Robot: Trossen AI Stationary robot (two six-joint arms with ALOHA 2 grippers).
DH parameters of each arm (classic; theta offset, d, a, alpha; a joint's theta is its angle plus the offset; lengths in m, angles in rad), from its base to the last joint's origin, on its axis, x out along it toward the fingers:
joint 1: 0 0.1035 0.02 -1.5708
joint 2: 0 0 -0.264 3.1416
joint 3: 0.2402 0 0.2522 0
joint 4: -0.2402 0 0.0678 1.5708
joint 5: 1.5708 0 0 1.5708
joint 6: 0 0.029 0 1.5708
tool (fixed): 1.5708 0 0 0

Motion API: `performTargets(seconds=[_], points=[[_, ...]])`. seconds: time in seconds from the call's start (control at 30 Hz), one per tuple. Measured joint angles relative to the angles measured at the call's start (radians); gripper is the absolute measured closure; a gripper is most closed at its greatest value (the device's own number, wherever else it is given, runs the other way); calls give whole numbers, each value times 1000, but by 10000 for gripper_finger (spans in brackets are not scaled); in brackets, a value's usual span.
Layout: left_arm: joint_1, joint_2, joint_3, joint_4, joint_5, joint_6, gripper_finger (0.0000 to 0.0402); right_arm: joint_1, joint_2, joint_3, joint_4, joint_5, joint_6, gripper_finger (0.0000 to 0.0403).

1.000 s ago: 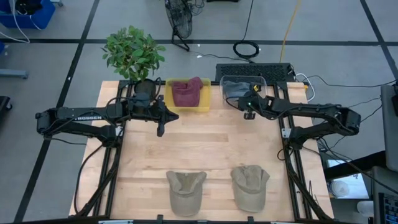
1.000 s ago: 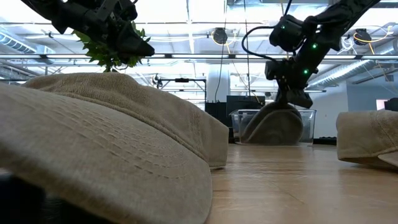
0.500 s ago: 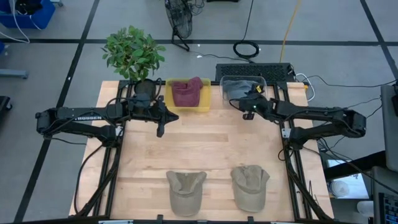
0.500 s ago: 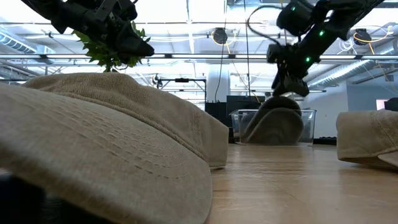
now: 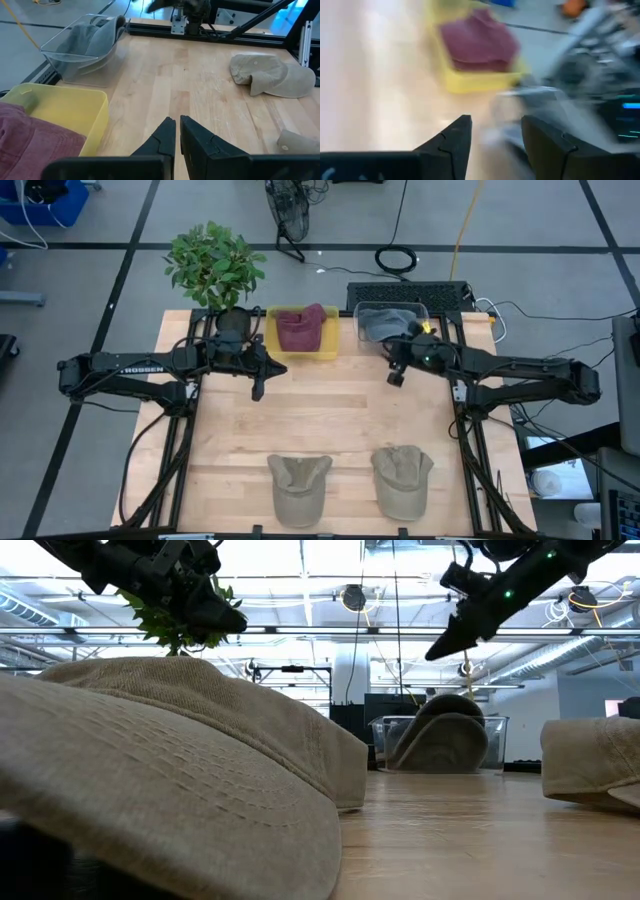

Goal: Pick & Place hat
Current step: Put the left brown cap into the yellow bin

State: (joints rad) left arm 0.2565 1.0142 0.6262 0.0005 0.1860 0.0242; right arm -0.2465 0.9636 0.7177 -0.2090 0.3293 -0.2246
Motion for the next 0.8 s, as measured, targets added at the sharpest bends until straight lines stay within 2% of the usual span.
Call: performTargets(seconds=[0.17,0.27,0.57,0.63,0.73,0.8], points=[[0,0,0,1,0,3,371,54,6,-62,125,-229,151,256],[0,0,0,2,0,21,371,107,6,-148,307,-283,191,261],[0,0,0,9,1,57,371,223,24,-422,781,-270,253,264],[0,0,0,14,5,57,371,239,44,-455,868,-227,265,264],[0,0,0,21,64,55,371,261,70,-460,903,-167,242,264],[-4,0,0,25,114,45,371,263,87,-433,885,-168,235,264]])
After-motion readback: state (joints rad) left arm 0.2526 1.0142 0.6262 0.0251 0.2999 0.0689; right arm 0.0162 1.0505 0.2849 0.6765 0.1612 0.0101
